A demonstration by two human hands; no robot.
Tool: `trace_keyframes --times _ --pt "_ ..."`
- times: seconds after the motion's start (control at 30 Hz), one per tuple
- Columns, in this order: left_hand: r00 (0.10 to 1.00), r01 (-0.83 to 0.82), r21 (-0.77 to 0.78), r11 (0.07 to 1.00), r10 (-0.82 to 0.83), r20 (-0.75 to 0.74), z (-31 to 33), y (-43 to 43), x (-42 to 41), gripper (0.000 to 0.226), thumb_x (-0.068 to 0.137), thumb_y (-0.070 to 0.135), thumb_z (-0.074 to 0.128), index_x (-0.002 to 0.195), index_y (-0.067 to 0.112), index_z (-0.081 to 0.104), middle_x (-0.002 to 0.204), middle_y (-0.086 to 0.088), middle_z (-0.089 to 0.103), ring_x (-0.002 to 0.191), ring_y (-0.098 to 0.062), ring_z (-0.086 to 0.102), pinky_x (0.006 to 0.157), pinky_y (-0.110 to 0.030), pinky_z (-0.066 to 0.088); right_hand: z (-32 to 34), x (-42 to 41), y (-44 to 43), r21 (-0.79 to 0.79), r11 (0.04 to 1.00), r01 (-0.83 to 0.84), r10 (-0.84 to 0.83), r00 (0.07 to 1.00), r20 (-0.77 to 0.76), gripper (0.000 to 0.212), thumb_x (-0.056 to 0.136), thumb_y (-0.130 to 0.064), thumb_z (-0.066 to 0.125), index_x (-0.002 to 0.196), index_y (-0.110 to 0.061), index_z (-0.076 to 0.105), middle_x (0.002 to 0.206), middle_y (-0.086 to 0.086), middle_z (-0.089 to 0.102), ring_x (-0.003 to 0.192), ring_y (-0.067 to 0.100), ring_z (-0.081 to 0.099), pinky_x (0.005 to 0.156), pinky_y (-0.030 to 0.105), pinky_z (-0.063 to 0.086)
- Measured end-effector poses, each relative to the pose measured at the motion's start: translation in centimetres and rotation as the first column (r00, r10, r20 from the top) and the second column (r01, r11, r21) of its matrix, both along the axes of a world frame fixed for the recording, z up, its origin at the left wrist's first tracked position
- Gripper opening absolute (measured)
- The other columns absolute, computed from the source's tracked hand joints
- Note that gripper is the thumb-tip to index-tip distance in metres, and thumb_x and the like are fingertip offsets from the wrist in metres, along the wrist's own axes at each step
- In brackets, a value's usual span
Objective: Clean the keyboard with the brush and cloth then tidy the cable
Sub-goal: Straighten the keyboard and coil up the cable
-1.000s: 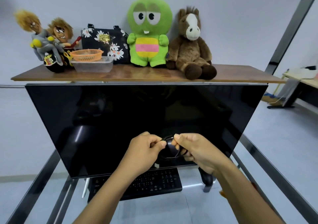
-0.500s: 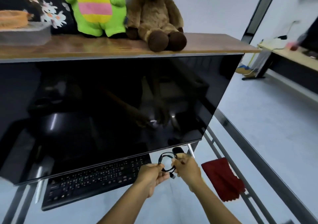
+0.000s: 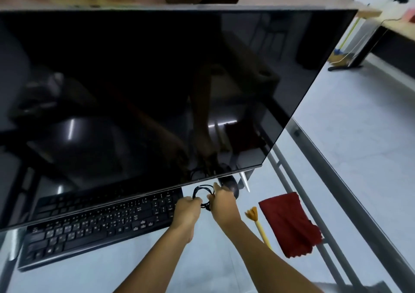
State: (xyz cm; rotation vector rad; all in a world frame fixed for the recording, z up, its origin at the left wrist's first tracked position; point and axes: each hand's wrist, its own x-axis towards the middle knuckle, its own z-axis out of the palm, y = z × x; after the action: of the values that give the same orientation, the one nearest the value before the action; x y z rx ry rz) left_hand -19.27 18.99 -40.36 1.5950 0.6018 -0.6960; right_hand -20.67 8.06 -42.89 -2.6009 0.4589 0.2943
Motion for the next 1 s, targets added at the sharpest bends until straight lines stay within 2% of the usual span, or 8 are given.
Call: trace_keyframes --times 0.17,0.33,0.5,0.57,0.67,0.83,0.9,1.0 --pt "0.989 0.120 0.093 0.988 -0.126 0.072 1.7 -0.3 -1.1 0.014 0.093 0.013 0.048 0.080 0.006 0.049 0.073 -0.006 0.042 0.067 -0.018 0.040 0.061 -0.028 0.031 -0.2 0.2 0.2 -0.080 0.994 -0.068 0.063 0.996 -0.060 0.022 0.098 -0.010 0.057 0.118 -0.002 0.058 0.120 0.017 0.054 0.101 0.031 0.065 0.080 0.029 0.050" --pt "0.958 0.179 0.138 0.974 -0.205 0.203 4.6 -0.7 -2.3 0.023 0.096 0.011 0.046 0.077 0.024 0.044 0.078 0.004 0.052 0.067 -0.004 0.043 0.056 -0.021 0.033 1.3 -0.4 -0.7 -0.075 0.990 -0.121 0.121 0.993 0.000 0.030 0.098 -0.022 0.054 0.123 -0.005 0.056 0.120 0.015 0.057 0.102 0.028 0.060 0.064 0.024 0.038" --pt "0.945 0.133 0.142 0.981 -0.169 0.281 3.1 -2.7 -4.6 0.024 0.094 0.014 0.048 0.118 0.017 0.049 0.096 0.002 0.060 0.080 -0.009 0.057 0.066 -0.026 0.046 4.8 -4.0 -8.4 -0.014 0.990 0.138 -0.130 0.963 0.237 0.017 0.095 -0.015 0.052 0.098 -0.009 0.068 0.097 0.016 0.063 0.087 0.036 0.063 0.071 0.036 0.047" --pt "0.898 0.362 0.225 0.904 -0.404 0.176 1.5 -4.4 -5.5 0.026 0.094 0.026 0.049 0.117 0.015 0.052 0.107 -0.003 0.062 0.092 -0.020 0.062 0.078 -0.032 0.053 4.5 -5.9 -12.4 -0.057 0.963 0.262 -0.246 0.947 0.207 0.022 0.095 -0.016 0.055 0.110 -0.010 0.070 0.111 0.016 0.064 0.100 0.035 0.063 0.084 0.037 0.051" --pt "0.667 0.628 0.488 0.606 -0.742 0.063 0.2 -7.9 -6.7 0.037 0.096 0.040 0.045 0.113 0.009 0.054 0.114 -0.008 0.064 0.102 -0.024 0.061 0.081 -0.030 0.048 3.3 -8.4 -16.6 -0.162 0.886 0.434 -0.441 0.897 -0.009 0.044 0.098 -0.035 0.054 0.134 -0.010 0.054 0.136 0.017 0.050 0.125 0.036 0.048 0.106 0.046 0.042" --pt "0.484 0.676 0.660 0.327 -0.873 -0.064 -0.1 -13.0 -8.2 0.034 0.096 0.047 0.045 0.093 0.016 0.059 0.097 -0.001 0.068 0.089 -0.020 0.067 0.064 -0.028 0.047 1.3 -10.5 -18.2 -0.124 0.835 0.536 -0.548 0.829 -0.111 0.055 0.093 -0.047 0.059 0.129 -0.008 0.046 0.130 0.013 0.054 0.119 0.033 0.055 0.097 0.045 0.047" --pt "0.495 0.662 0.682 0.311 -0.864 -0.087 -0.4 -14.1 -7.9 0.025 0.094 0.040 0.050 0.086 0.016 0.055 0.091 -0.001 0.067 0.085 -0.020 0.068 0.061 -0.026 0.048 0.7 -10.5 -18.3 -0.027 0.842 0.538 -0.538 0.837 -0.098 0.044 0.095 -0.040 0.060 0.122 -0.007 0.050 0.122 0.011 0.061 0.112 0.031 0.060 0.093 0.042 0.050" --pt "0.592 0.666 0.606 0.434 -0.802 -0.076 -0.4 -14.3 -7.3 0.019 0.093 0.031 0.053 0.088 0.013 0.055 0.093 -0.005 0.069 0.077 -0.022 0.070 0.065 -0.028 0.058 0.5 -10.4 -18.3 -0.037 0.916 0.399 -0.401 0.910 -0.102 0.039 0.100 -0.039 0.051 0.123 -0.008 0.052 0.124 0.011 0.059 0.112 0.028 0.059 0.095 0.040 0.050"
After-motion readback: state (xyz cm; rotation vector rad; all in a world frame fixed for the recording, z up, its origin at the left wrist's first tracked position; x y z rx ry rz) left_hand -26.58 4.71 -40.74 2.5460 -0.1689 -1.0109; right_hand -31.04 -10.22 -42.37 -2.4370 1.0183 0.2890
